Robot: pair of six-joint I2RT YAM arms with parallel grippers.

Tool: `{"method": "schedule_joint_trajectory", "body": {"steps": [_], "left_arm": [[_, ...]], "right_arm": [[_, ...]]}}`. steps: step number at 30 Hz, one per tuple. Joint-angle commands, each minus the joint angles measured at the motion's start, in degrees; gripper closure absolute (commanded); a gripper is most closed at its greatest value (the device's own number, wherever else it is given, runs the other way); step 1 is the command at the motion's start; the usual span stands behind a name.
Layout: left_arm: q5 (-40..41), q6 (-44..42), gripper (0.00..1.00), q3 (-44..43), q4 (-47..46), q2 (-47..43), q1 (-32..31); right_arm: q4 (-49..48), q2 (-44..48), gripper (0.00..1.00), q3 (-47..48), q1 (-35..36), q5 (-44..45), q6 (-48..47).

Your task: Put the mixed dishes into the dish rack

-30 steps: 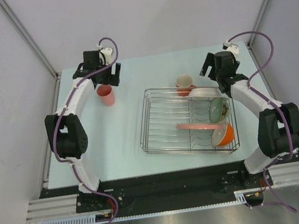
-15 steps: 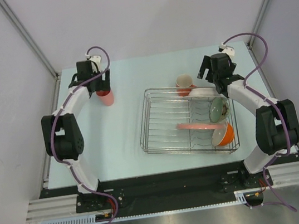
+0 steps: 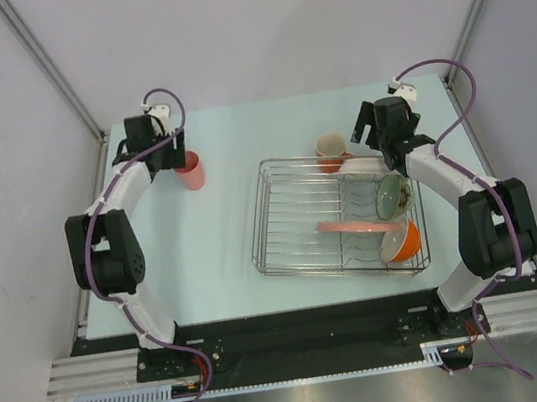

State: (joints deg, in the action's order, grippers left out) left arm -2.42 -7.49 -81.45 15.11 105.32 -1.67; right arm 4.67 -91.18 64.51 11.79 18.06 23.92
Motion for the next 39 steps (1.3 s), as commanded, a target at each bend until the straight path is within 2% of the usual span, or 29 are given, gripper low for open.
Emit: {"method": "schedule_joint_trajectory", "body": {"steps": [1,6,10,12,13,16,20,22,25,28,30,31,32,33,34,35,36,37,39], "left_arm": [[-1.6,0.5,0.29,-0.6,-0.6,1.5,0.2],[-1.4,0.8,0.34,-5.8,2.4,6.7,0.2],[-1.3,0.2,0.42,-8.7,4.1,10.3,0.2],[-1.6,0.1,0.53,-9.3,4.9,11.0,0.2],[-1.8,0.0,0.69,-9.3,4.9,11.2,0.2],[-3.2,0.5,1.00,-8.8,5.8,10.7,0.3],[-11.3,3.4,1.00,-6.5,6.6,6.1,0.3],[-19.5,6.2,1.00,-6.3,6.6,2.4,0.3],[-32.3,11.0,1.00,-7.6,6.9,-1.9,0.2],[-45.0,16.8,1.00,-11.1,5.8,-4.4,0.2],[-51.6,20.9,1.00,-11.9,3.4,-5.6,0.2],[-58.5,26.5,1.00,-11.8,1.4,-6.0,0.2],[-61.5,30.2,1.00,-10.7,-5.3,-6.3,0.1],[-63.9,39.0,1.00,-9.6,-9.8,-6.9,-0.1],[-68.0,44.3,0.99,-8.2,-21.3,-7.1,-0.2],[-69.4,49.6,1.00,-5.6,-27.4,-7.2,-0.3],[-70.2,59.3,1.00,-4.5,-32.7,-6.9,-0.6],[-70.2,62.6,1.00,-2.6,-40.1,-6.8,-0.7],[-69.9,67.3,1.00,-1.2,-44.4,-6.8,-1.5]], "right_arm": [[-1.1,2.4,0.00,0.5,0.3,2.2,-0.4],[-1.0,4.4,0.00,0.5,0.6,2.6,-0.5],[-1.5,7.0,0.00,0.6,1.1,2.6,-0.4],[-1.9,8.9,0.00,0.5,1.5,2.7,-0.5],[-2.6,9.4,0.00,0.6,1.8,2.7,-0.4],[-4.1,12.4,0.00,0.5,2.5,0.9,-0.1],[-7.9,15.4,0.00,0.5,3.5,-5.3,1.2],[-10.8,16.6,0.00,0.5,3.9,-9.0,1.6],[-15.7,16.5,0.00,0.5,3.8,-21.2,3.3],[-20.9,14.6,0.00,0.5,3.0,-36.6,11.6],[-23.7,13.0,0.00,0.5,2.4,-42.0,15.5],[-26.9,11.0,0.00,0.5,2.4,-44.5,17.8],[-28.6,9.7,0.00,0.5,2.6,-49.0,19.7],[-31.7,8.7,0.00,0.5,2.9,-50.8,23.2],[-33.3,6.4,0.00,0.5,3.6,-53.9,24.5],[-34.8,5.5,0.00,0.5,3.9,-55.1,25.6],[-37.5,4.7,0.00,0.5,4.5,-56.3,27.6],[-38.8,2.9,0.00,0.5,5.3,-58.4,28.7],[-44.4,0.9,0.00,0.5,6.3,-60.5,32.6]]}}
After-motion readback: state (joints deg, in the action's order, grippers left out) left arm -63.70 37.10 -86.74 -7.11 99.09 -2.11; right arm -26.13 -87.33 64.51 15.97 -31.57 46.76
